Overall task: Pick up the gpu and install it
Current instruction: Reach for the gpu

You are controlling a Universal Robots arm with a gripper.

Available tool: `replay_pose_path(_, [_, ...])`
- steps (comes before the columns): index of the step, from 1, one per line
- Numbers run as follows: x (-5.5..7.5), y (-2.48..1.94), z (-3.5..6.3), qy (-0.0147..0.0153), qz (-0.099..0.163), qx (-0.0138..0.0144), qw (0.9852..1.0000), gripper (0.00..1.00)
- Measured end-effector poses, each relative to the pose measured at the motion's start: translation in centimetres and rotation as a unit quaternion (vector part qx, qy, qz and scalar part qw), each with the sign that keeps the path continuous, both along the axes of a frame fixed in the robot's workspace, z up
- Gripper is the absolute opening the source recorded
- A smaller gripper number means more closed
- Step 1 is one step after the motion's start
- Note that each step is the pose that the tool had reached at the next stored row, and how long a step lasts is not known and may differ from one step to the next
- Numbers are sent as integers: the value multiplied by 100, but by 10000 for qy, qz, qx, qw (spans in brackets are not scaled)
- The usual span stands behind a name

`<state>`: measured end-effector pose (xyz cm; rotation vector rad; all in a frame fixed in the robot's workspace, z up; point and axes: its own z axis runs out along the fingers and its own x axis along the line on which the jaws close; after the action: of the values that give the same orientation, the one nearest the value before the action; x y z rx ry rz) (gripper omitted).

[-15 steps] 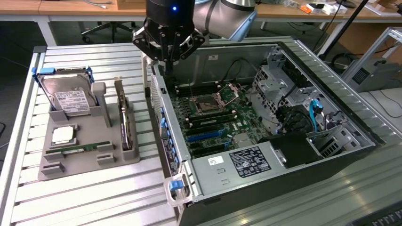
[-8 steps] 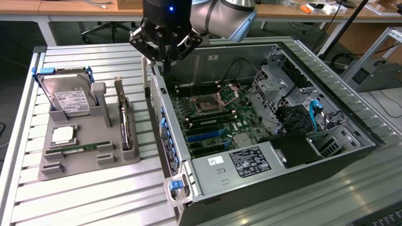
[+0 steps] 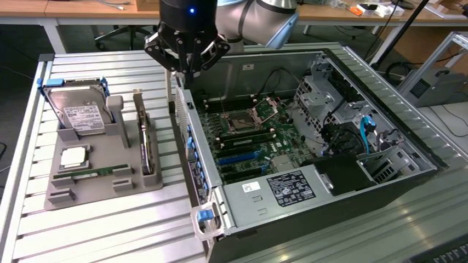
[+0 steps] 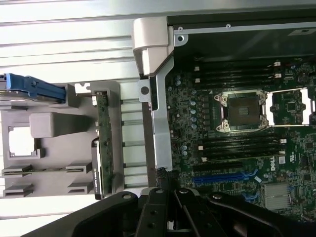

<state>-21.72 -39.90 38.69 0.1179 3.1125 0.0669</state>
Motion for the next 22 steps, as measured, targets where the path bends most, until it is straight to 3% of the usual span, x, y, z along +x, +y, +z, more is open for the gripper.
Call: replay_pose_path(22, [-175,0,-14,0,0,0,10000,11])
